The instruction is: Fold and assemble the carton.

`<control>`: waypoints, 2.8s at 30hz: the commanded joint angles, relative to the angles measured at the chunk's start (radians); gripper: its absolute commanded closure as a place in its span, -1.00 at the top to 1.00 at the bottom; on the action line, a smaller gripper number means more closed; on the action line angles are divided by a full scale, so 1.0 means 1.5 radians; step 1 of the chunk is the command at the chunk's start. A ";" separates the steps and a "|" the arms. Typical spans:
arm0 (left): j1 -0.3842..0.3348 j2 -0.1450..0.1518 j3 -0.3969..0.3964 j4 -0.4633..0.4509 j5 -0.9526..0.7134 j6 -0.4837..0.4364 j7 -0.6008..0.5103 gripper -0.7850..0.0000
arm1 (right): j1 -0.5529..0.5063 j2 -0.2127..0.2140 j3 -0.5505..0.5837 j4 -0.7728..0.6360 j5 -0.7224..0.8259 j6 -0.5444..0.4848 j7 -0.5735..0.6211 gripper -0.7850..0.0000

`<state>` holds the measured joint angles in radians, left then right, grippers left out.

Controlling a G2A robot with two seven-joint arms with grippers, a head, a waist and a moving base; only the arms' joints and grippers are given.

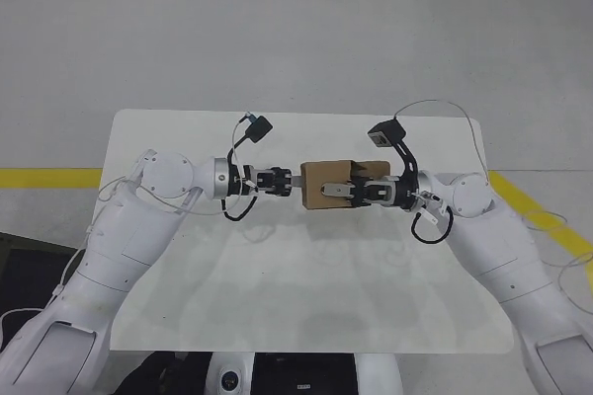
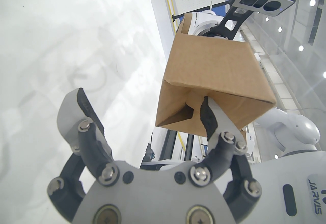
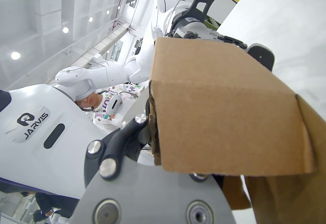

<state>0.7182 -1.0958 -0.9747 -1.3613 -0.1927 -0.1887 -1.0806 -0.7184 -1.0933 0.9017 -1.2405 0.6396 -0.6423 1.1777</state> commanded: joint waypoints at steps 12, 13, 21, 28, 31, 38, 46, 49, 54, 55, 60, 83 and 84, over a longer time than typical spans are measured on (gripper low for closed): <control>0.034 0.002 -0.011 -0.004 -0.010 -0.044 0.013 1.00 | -0.008 -0.005 0.003 -0.005 0.036 0.000 0.000 -1.00; 0.034 0.001 -0.010 -0.004 -0.011 -0.047 0.017 1.00 | -0.008 -0.006 0.004 -0.005 0.036 0.001 0.001 -1.00; 0.033 -0.004 -0.003 0.003 -0.022 -0.053 0.036 1.00 | -0.009 -0.008 0.007 -0.011 0.035 0.004 0.004 -1.00; 0.030 -0.007 -0.002 0.007 -0.030 -0.053 0.036 1.00 | -0.010 -0.009 0.008 -0.013 0.034 0.006 0.006 -1.00; 0.029 -0.009 0.000 0.008 -0.036 -0.053 0.031 1.00 | -0.010 -0.010 0.010 -0.013 0.034 0.007 0.007 -1.00; 0.023 -0.012 0.004 0.013 -0.034 -0.052 0.032 1.00 | -0.011 -0.010 0.013 -0.001 0.020 0.011 0.011 -1.00; 0.033 -0.001 -0.024 -0.006 0.019 -0.042 0.028 1.00 | -0.015 -0.005 0.020 0.039 -0.028 0.032 0.032 -1.00; 0.037 0.005 -0.039 -0.030 0.050 -0.046 0.028 1.00 | -0.017 -0.007 0.012 0.046 -0.037 0.052 0.038 -1.00; 0.040 0.013 -0.053 -0.088 0.135 -0.082 0.027 1.00 | -0.021 -0.013 -0.011 0.047 -0.047 0.101 0.043 -1.00; 0.040 0.015 -0.055 -0.099 0.153 -0.091 0.027 1.00 | -0.022 -0.015 -0.016 0.048 -0.050 0.110 0.041 -1.00; 0.053 0.023 -0.067 -0.151 0.231 -0.132 0.032 1.00 | -0.029 -0.023 -0.038 0.048 -0.075 0.142 0.018 -1.00; 0.223 0.064 -0.138 -0.334 0.448 -0.162 0.030 1.00 | -0.057 -0.050 -0.068 0.056 -0.146 0.169 -0.108 1.00; 0.229 0.066 -0.140 -0.342 0.461 -0.168 0.028 1.00 | -0.059 -0.049 -0.062 0.051 -0.137 0.172 -0.104 1.00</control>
<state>1.0500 -1.0007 -1.1796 -1.8600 0.4783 -0.4323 -1.0379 -0.8033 -1.1684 0.7981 -1.1564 0.4185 -0.3879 1.0157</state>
